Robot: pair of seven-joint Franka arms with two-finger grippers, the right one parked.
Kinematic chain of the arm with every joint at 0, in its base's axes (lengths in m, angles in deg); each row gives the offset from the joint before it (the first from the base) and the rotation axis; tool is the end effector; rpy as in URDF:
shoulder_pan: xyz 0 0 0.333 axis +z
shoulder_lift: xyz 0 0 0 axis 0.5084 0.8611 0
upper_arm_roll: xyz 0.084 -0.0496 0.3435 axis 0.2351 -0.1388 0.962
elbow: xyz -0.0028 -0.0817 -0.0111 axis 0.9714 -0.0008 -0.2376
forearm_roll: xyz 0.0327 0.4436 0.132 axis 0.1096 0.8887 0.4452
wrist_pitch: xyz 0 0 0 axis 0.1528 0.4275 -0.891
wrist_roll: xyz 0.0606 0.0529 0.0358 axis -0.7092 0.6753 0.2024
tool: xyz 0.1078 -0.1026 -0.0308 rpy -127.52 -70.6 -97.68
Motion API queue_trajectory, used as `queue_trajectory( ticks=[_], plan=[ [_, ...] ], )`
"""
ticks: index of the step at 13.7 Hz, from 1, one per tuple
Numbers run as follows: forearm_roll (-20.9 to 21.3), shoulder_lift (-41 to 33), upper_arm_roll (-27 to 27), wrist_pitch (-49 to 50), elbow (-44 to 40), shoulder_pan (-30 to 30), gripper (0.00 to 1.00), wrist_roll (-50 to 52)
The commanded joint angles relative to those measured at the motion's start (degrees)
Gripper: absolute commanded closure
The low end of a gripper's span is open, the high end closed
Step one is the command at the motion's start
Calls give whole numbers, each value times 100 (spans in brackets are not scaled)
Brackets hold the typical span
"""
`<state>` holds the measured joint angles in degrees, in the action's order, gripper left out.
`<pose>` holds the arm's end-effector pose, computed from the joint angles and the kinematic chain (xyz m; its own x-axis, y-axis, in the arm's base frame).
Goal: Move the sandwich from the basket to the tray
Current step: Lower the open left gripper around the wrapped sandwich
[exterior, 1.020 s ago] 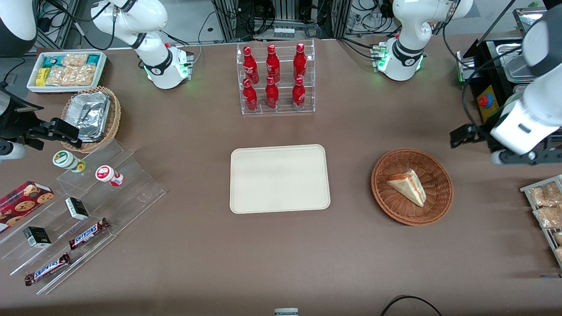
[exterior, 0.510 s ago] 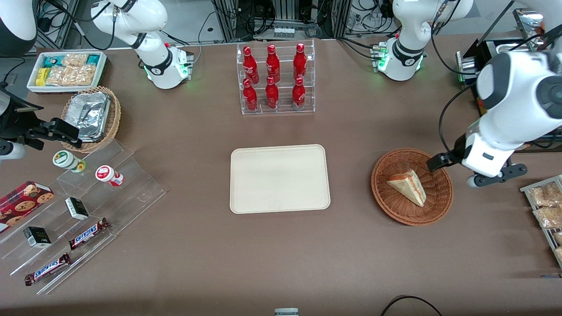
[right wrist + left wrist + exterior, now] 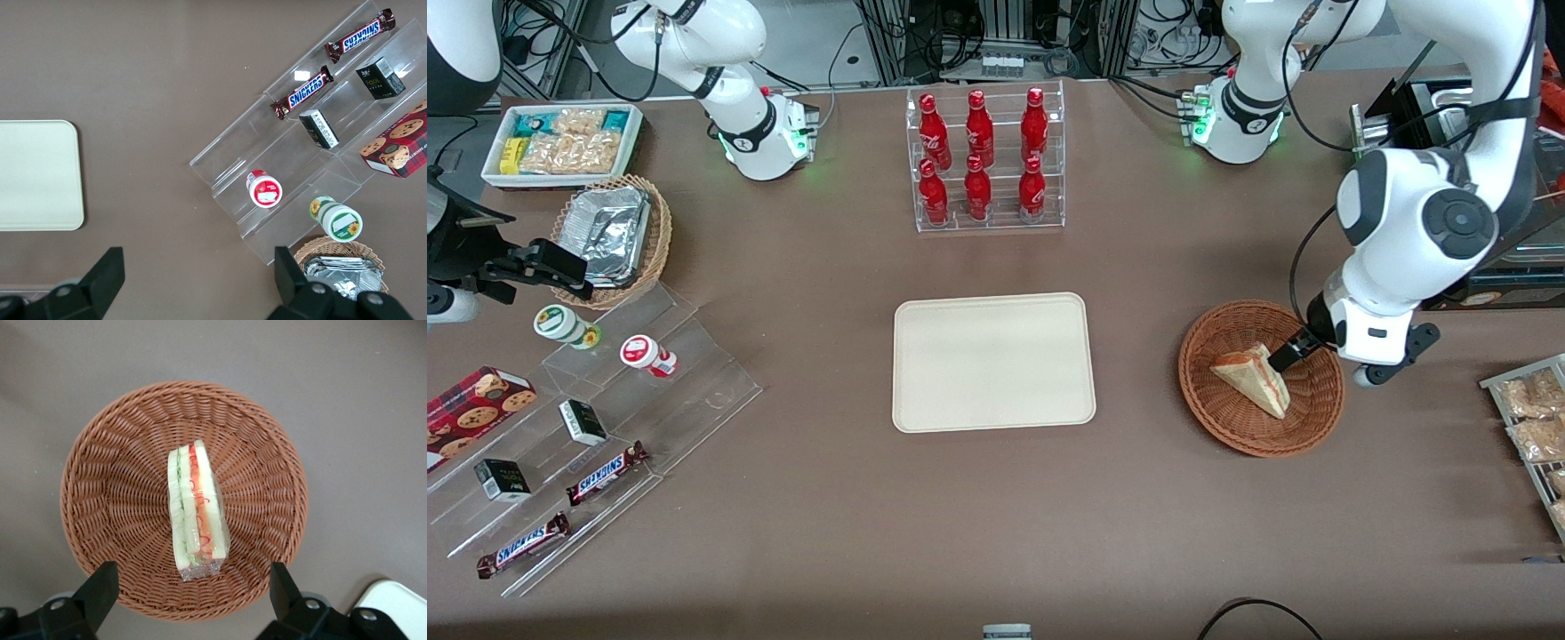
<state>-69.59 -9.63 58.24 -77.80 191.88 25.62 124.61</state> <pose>0.6234 -0.0789 0.3195 0.8001 0.5995 0.0239 0.5983 -0.8002 0.0413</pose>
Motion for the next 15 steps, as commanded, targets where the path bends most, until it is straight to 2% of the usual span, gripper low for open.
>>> queue_trajectory(
  ticks=[1,9,15],
  plan=[
    [-38,-112,46,-461,431,-60,0,306],
    [-38,494,37,-1156,476,-183,0,543],
    [-3,644,46,-1192,528,-184,0,543]
  ],
)
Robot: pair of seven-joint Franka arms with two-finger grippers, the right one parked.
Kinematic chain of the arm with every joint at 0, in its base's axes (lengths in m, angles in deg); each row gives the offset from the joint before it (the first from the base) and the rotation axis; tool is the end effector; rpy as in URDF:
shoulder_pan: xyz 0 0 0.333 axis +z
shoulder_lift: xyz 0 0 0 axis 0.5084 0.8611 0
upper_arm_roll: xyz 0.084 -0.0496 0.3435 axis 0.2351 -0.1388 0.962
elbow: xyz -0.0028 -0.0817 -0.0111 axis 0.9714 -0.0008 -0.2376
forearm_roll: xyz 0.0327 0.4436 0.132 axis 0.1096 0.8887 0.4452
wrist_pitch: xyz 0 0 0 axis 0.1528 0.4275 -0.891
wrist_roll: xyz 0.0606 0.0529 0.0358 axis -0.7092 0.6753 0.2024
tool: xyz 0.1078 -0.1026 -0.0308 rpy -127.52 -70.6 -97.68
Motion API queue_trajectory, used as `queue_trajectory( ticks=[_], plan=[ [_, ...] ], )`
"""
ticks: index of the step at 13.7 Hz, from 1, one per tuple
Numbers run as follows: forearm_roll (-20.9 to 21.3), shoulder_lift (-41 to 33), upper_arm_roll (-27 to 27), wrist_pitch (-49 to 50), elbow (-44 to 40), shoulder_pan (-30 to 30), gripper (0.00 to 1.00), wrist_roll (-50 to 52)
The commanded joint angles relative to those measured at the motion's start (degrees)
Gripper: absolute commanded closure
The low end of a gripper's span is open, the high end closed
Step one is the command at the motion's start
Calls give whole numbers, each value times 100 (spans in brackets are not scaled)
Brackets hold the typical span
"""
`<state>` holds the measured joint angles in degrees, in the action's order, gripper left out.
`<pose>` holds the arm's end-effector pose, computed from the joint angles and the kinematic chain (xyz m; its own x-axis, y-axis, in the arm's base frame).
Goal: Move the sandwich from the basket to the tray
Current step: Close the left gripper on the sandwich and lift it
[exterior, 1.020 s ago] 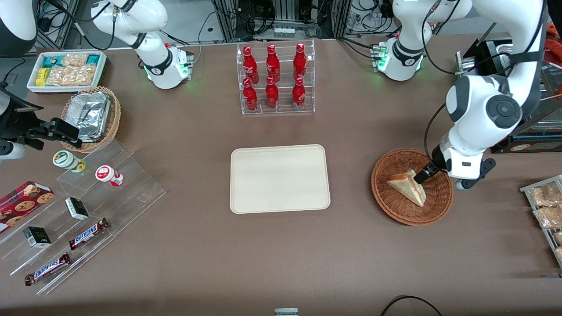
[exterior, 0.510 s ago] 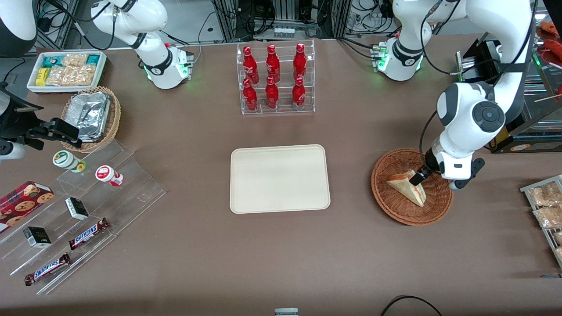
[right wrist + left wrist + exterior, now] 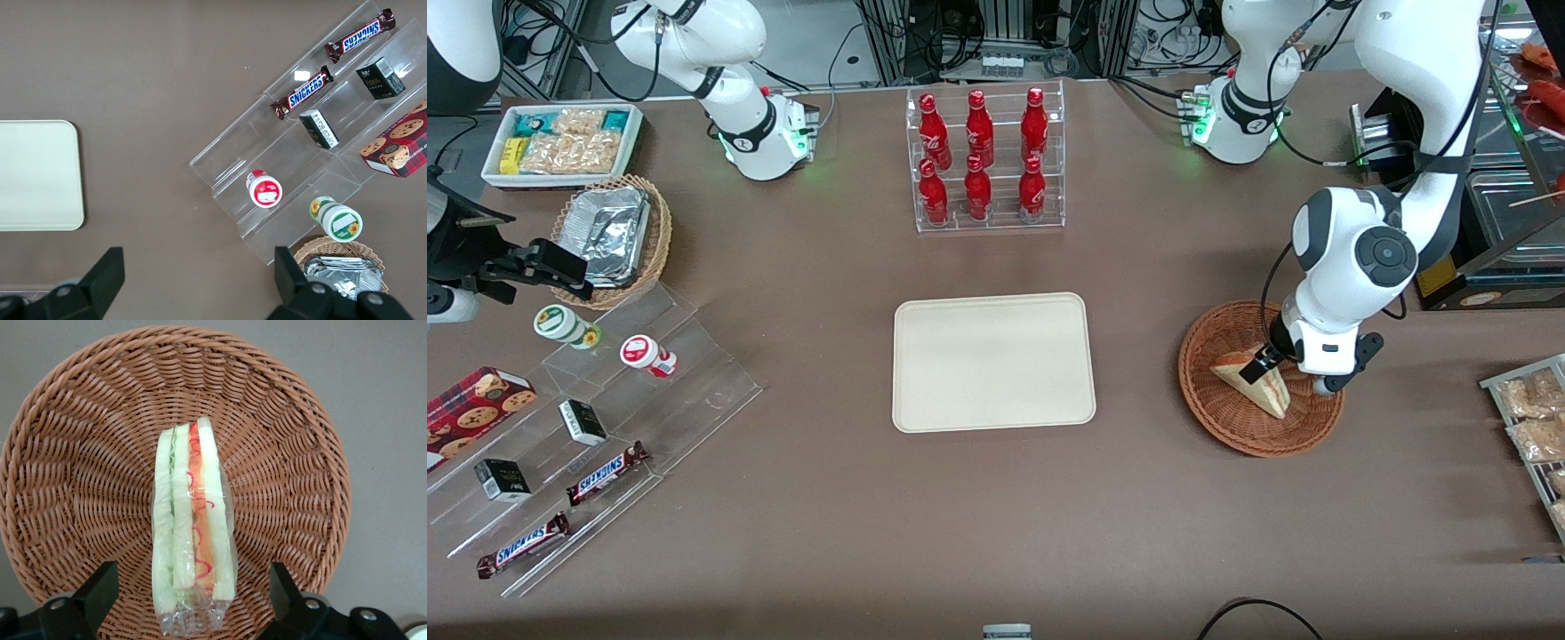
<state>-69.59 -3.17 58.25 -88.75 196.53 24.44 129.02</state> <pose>0.6110 -0.0900 0.2280 0.7635 0.6456 0.0168 0.6445 -0.7634 0.0428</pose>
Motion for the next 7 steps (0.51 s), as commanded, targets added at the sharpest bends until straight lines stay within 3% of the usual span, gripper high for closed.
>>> queue_trajectory(
  ticks=[1,7],
  plan=[
    [-3,58,45,-131,55,-65,0,103],
    [-3,392,54,-395,55,-65,0,156]
  ],
)
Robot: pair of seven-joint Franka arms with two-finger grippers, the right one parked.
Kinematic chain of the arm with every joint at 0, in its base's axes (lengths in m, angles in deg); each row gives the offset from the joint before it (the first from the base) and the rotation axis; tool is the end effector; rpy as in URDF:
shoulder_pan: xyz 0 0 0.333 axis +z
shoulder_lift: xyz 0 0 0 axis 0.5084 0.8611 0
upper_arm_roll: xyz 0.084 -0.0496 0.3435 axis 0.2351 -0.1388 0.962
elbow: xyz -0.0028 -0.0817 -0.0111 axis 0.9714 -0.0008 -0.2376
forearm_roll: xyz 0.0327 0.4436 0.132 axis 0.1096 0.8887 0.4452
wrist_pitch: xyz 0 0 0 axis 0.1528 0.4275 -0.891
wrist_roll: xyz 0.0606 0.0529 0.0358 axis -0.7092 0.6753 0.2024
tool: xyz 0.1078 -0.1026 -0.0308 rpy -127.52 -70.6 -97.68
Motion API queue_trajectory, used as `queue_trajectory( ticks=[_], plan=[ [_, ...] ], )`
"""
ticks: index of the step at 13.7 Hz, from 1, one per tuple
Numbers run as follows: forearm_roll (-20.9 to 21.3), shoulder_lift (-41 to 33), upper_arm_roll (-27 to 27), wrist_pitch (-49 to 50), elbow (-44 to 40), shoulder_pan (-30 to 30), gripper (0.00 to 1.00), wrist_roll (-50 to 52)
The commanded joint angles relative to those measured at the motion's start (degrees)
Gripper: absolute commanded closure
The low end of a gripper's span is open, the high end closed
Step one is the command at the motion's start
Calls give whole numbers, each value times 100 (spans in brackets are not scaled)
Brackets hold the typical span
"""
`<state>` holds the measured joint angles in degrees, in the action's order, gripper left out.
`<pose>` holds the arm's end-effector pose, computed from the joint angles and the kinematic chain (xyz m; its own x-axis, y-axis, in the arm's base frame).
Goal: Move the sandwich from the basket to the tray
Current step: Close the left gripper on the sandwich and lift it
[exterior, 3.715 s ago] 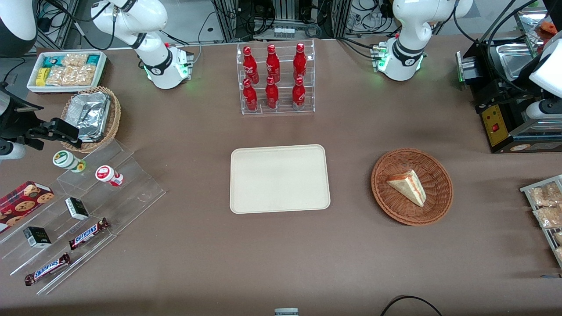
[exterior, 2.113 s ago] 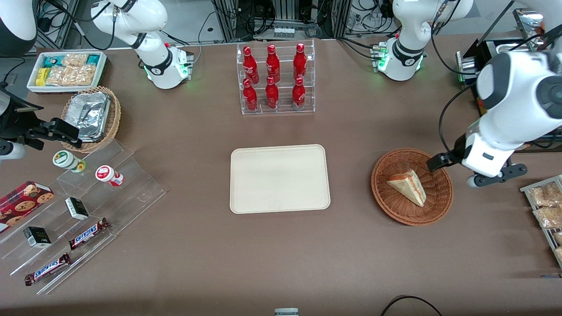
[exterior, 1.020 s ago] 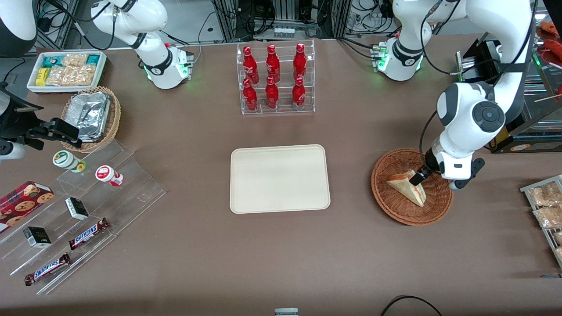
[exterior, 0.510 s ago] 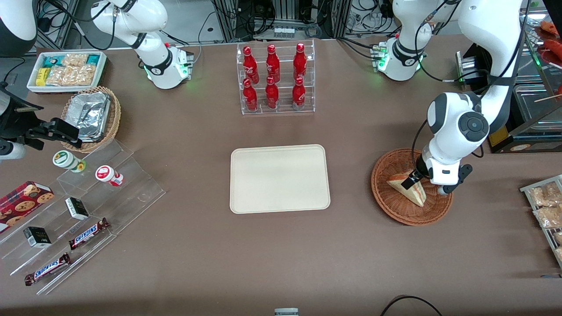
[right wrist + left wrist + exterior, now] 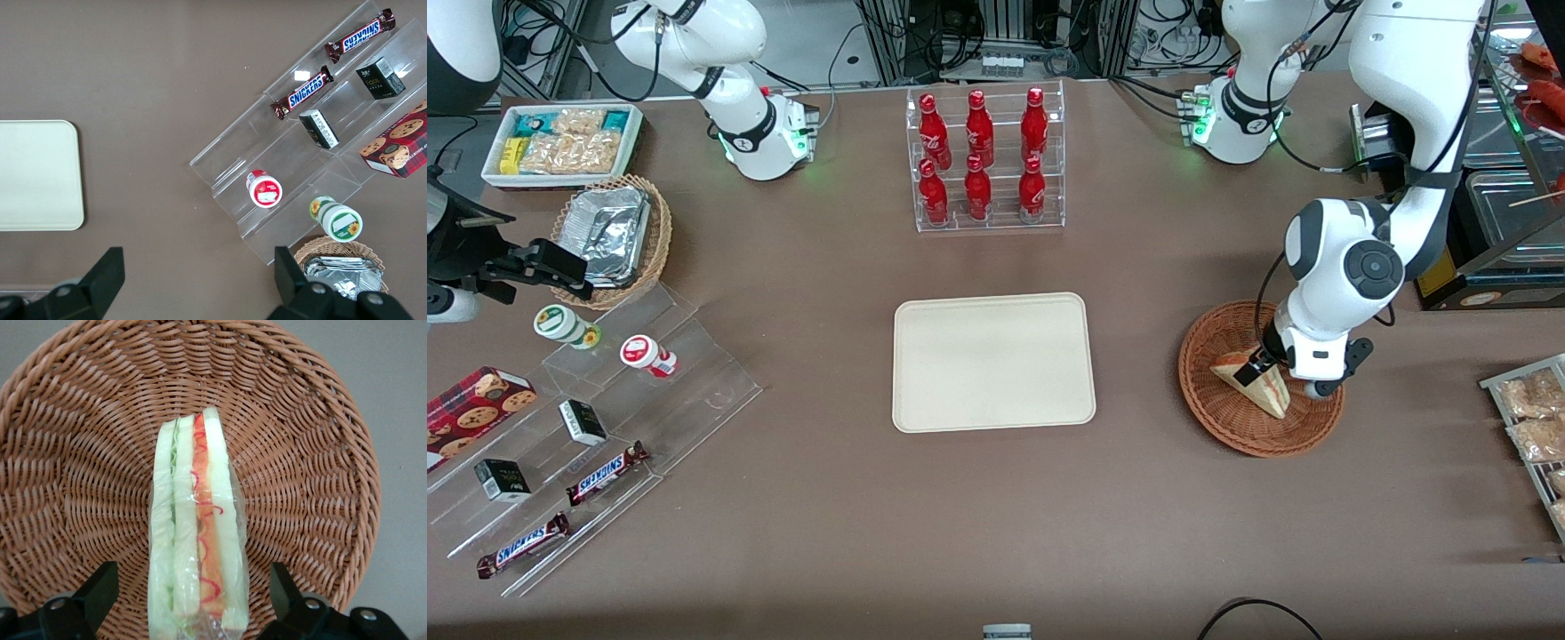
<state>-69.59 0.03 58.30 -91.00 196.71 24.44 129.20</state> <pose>0.6088 -0.0893 0.1958 0.7607 0.6491 0.0025 0.6487 -0.7604 0.0291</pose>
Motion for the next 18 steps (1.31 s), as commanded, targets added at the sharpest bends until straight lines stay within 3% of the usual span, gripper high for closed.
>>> queue_trajectory(
  ticks=[1,2,5,7,9,12,15,18],
  plan=[
    [-3,152,57,-179,37,-74,3,146],
    [-3,161,48,-214,37,-66,11,155],
    [-3,231,57,-232,-42,-74,60,375],
    [23,179,66,-162,-86,-74,76,349],
    [84,-31,66,179,-191,-74,76,331],
    [445,-304,13,1670,-901,-109,76,357],
    [436,-156,-40,2850,-2017,-652,76,366],
    [375,90,-49,3170,-2633,-1346,76,375]
  ],
)
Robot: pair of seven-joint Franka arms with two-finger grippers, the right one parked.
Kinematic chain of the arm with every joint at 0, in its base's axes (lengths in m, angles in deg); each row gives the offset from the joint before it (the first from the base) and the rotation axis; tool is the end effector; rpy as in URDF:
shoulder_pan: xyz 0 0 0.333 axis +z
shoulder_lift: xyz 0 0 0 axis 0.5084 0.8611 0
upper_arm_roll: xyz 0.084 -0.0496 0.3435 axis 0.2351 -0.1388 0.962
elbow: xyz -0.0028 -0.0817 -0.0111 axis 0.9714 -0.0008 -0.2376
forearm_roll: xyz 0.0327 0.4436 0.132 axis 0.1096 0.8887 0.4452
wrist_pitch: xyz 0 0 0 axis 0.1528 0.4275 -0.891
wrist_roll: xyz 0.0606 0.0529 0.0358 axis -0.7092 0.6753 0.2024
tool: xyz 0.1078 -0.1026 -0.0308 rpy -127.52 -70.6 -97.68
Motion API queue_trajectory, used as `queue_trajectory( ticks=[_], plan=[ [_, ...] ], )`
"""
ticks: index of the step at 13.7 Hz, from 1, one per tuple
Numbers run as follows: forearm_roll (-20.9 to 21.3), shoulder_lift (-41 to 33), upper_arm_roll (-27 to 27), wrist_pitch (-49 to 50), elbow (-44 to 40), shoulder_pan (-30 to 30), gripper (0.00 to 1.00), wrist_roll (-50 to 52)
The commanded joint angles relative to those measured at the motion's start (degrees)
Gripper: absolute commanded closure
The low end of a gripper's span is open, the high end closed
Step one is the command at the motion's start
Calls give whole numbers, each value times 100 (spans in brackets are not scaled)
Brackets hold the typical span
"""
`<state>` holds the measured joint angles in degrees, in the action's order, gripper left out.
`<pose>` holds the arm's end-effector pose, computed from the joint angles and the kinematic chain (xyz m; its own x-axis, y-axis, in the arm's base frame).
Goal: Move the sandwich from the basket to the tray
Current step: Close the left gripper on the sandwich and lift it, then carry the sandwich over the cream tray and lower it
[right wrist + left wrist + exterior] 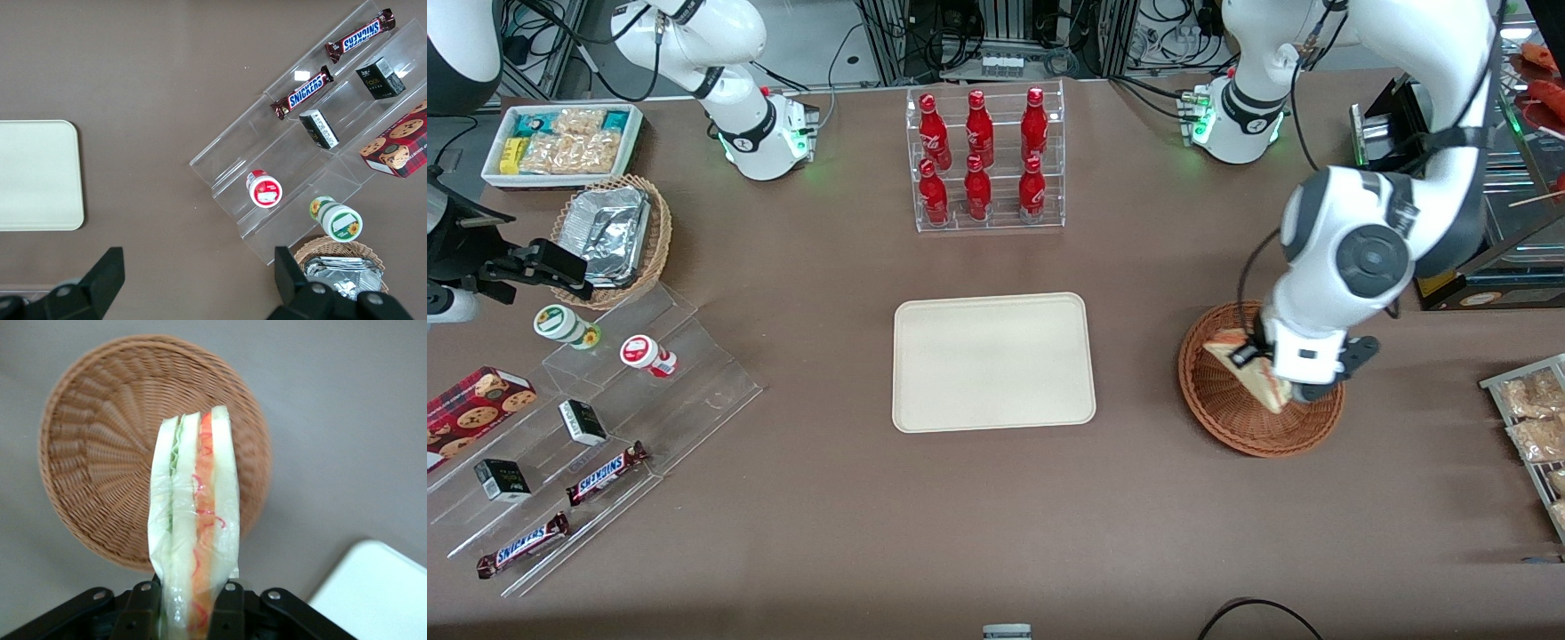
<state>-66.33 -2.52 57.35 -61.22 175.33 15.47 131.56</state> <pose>0.6483 -0.2067 0.3621 0.8543 0.5190 -0.0289 0.5157 -0.8532 -0.0780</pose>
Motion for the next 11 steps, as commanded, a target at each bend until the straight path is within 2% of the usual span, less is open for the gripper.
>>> queue_trajectory(
  ticks=[1,9,11],
  plan=[
    [49,521,47,191,-654,-703,76,148],
    [22,2182,47,-27,-2131,-2435,76,156],
    [22,2551,38,-404,-2290,-2622,76,339]
  ],
)
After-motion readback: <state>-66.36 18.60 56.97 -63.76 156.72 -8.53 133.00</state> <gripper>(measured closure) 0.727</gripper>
